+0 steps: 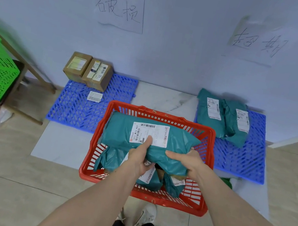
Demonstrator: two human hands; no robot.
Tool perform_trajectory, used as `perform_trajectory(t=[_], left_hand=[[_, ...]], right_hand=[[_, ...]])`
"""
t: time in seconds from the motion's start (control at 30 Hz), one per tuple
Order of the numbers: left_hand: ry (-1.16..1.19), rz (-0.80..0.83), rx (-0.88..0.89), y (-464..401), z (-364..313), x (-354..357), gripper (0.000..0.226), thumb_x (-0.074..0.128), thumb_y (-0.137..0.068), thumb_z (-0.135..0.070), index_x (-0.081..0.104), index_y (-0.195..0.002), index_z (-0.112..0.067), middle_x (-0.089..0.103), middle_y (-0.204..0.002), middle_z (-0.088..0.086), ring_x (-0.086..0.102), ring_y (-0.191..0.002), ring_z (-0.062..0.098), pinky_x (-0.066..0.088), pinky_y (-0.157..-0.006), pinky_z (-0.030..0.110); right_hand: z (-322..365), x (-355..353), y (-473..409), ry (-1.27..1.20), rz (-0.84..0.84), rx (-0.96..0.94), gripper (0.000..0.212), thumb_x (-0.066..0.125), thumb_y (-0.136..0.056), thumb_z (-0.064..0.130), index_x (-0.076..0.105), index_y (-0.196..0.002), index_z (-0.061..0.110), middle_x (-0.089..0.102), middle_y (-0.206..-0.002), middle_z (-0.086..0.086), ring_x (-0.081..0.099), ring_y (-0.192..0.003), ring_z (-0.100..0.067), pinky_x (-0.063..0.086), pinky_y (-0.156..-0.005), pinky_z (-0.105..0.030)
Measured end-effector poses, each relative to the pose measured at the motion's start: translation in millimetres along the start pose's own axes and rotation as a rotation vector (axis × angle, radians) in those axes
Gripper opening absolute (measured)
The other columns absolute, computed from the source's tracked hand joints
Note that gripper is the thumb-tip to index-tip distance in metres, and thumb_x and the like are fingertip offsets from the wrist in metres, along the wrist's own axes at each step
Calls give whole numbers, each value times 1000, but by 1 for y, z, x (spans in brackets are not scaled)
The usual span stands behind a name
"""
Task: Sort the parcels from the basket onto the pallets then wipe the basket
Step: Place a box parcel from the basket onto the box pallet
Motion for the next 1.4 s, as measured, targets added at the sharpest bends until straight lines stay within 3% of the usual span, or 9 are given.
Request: perform_trajectory(t=[0.27,0.63,0.67,0.73,0.83,0.97,1.1,1.23,1.4], left_hand=[[127,-1,148,22,4,-4,63,87,-72,-20,54,-125,-11,70,-113,9,69,-99,26,58,-87,46],[66,70,348,27,-28,-16,85,94,-58,-15,51,-131,-12,72,-115,6,71,-101,26,57,-89,49],[58,78,357,25,-32,-18,82,93,-59,-14,52,-130,-13,72,-115,6,71,-101,26,57,-89,48],[29,95,385,23,-38,-25,75,91,-64,-11,54,-129,-15,72,-116,5,71,-101,26,58,-88,48],[-120,115,439,25,-45,-35,67,89,-67,-8,55,-123,-17,72,-113,3,71,-99,24,60,-80,42],[-320,219,437,28,-48,-39,65,89,-64,-3,58,-119,-14,74,-109,5,72,-96,27,60,-76,42],[-385,320,404,30,-44,-37,64,89,-64,-2,60,-119,-13,74,-111,8,72,-98,29,59,-84,48],[-388,387,371,31,-41,-35,60,86,-68,0,61,-120,-14,73,-113,10,70,-102,32,57,-88,52],[-411,405,339,29,-42,-34,57,85,-70,-1,60,-119,-16,72,-114,11,69,-104,33,56,-89,54]], right_hand=[[2,0,31,-48,20,-99,57,89,-63,0,66,-114,9,74,-108,-9,72,-94,-24,59,-72,-34],[8,2,50,-99,-34,-213,30,81,-79,26,61,-101,30,67,-99,10,65,-94,-10,46,-64,-23],[10,0,49,-66,-65,-232,31,81,-78,34,62,-102,28,67,-99,10,64,-100,-12,45,-67,-23],[11,-1,46,-19,-125,-265,60,81,-73,48,59,-119,17,64,-110,5,59,-111,-18,48,-84,-30],[16,1,46,-2,-135,-305,87,80,-75,49,42,-143,9,56,-132,-6,53,-115,-19,43,-101,-34],[19,13,47,90,-94,-308,73,76,-80,48,53,-136,7,58,-133,-4,52,-109,-12,43,-88,-23],[19,26,55,58,-15,-263,36,74,-87,31,60,-114,13,67,-97,6,63,-82,-3,47,-53,-8],[14,29,55,27,-7,-269,37,77,-85,27,64,-117,13,73,-100,0,72,-84,-10,55,-60,-19],[11,27,54,-17,15,-269,21,77,-85,23,64,-101,22,73,-104,-1,72,-89,-13,58,-69,-24]])
Point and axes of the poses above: each hand's wrist, its own y-axis away from the middle knuckle, its own x-axis out of the palm, z = x × y, the point moved 1 cm from there along -y, towards the middle knuckle
